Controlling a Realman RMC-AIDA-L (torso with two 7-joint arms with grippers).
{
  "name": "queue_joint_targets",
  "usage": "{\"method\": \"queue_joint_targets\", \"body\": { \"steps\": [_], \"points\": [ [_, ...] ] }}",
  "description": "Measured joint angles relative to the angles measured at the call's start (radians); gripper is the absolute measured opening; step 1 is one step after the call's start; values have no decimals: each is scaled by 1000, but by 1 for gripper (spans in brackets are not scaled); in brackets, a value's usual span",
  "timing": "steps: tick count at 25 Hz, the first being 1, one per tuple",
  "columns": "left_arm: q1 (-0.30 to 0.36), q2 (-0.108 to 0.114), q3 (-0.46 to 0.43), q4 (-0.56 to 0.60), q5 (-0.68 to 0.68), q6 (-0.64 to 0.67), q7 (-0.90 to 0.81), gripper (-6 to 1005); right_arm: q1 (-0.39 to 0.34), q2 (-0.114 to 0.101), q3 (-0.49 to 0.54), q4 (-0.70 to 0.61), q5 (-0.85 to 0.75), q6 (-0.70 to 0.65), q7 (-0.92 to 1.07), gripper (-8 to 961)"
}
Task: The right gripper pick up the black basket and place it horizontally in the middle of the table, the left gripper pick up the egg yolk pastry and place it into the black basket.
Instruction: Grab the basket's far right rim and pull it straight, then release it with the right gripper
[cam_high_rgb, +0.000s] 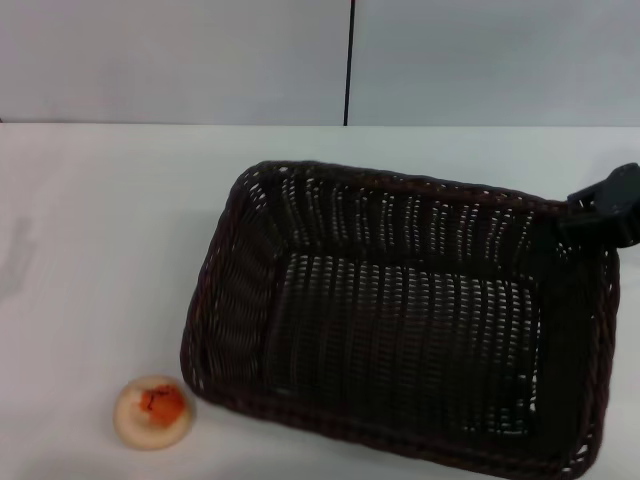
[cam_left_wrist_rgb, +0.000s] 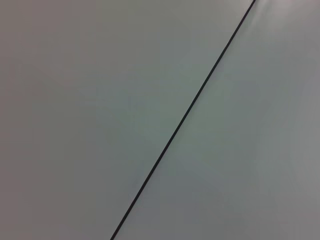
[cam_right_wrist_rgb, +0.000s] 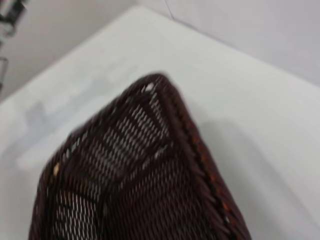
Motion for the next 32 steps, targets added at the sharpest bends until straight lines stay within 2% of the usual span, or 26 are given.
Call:
{"method": "queue_joint_targets", "body": {
  "steps": [8, 20, 24, 26, 32],
  "points": [
    [-1, 1, -1, -2, -2, -2, 0, 785, 0, -11, 20, 40, 110, -15, -165, 186],
    [-3, 1, 0, -3, -2, -2, 0, 780, 17, -17, 22, 53, 117, 15, -272, 187],
    [-1, 1, 2, -7, -1, -2, -6, 776, 22, -23, 22, 106, 117, 30, -326, 186],
    [0, 1, 3, -8, 0, -6, -33, 774, 31, -32, 22, 149, 117, 36, -361, 186],
    [0, 1, 6, -15, 0, -7, -52, 769, 36, -37, 21, 171, 117, 61, -412, 186]
  ]
}}
